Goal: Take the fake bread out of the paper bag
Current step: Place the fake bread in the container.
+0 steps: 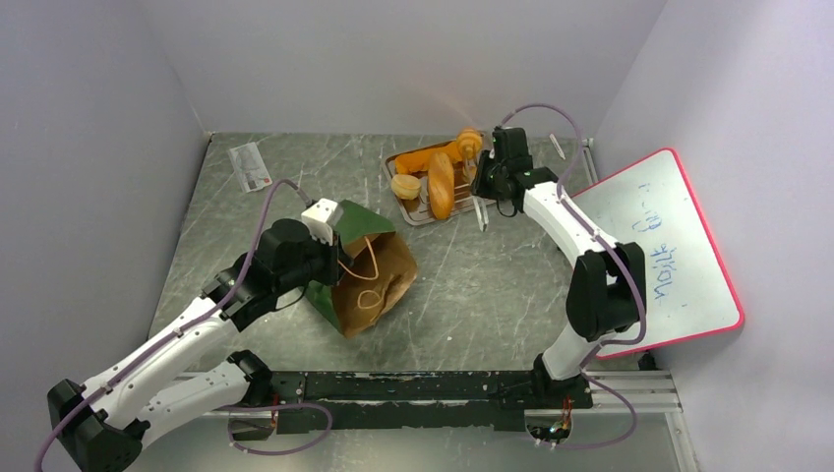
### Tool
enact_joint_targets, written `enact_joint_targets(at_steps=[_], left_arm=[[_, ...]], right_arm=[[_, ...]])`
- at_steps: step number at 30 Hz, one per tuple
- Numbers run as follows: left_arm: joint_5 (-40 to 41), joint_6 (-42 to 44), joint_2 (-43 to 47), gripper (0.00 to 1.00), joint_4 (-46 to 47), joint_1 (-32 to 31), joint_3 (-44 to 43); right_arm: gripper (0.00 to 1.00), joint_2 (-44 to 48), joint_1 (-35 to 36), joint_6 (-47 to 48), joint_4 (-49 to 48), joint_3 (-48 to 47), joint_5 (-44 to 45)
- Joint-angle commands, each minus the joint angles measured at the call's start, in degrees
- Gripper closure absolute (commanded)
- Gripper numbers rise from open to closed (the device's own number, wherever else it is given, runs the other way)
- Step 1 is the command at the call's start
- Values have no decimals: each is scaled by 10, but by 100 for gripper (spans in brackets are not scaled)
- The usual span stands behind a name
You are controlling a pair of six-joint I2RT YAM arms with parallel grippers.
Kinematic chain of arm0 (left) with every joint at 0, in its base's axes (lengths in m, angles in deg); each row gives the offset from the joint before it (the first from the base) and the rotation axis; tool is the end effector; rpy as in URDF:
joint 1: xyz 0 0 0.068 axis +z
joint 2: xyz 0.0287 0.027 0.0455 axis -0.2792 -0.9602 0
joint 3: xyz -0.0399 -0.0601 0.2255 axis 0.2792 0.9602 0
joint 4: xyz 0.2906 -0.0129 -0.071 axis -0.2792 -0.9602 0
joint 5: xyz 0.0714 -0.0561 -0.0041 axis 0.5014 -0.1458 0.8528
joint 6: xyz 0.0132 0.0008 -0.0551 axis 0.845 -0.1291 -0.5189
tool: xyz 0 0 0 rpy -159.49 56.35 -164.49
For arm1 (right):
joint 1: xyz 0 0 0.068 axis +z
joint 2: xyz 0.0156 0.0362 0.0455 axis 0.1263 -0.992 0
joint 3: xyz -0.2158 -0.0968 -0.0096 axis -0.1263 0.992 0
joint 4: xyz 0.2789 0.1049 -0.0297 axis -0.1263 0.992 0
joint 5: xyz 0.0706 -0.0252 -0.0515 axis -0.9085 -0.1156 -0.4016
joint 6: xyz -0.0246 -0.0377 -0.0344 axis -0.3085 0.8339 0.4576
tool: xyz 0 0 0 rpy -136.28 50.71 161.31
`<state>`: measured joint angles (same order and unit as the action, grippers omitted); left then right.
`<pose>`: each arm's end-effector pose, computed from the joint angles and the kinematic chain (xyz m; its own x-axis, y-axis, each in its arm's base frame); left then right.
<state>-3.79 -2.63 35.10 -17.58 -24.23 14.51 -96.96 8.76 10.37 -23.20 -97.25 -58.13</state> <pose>0.2006 -0.1687 0.2644 -0.5495 0.0264 -0.8351 0.4590 0.8447 -0.2754 0.3957 0.1123 0.2339 -0.7001 0.2103 -0.6824 0.0265 0.9627 0.2694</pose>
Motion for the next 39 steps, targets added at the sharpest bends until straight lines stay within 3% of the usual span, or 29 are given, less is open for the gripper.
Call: enact_joint_targets(at_steps=[1,16,25,39], left_arm=[[-43,20,9,93,-13,15,4],[-59,36,-2,93,-15,32,5],[-65,36,-7,93,-9,35,4],[-66,24,-3,93,2,36,8]], right_arm=[[100,-14,-4,-12,-73,15,-15],[100,-62,-5,-37,-153,97,-31],[71,-38,-5,-52,-134,125,-28],[60,-1,-5,-54,-117,161,-31]])
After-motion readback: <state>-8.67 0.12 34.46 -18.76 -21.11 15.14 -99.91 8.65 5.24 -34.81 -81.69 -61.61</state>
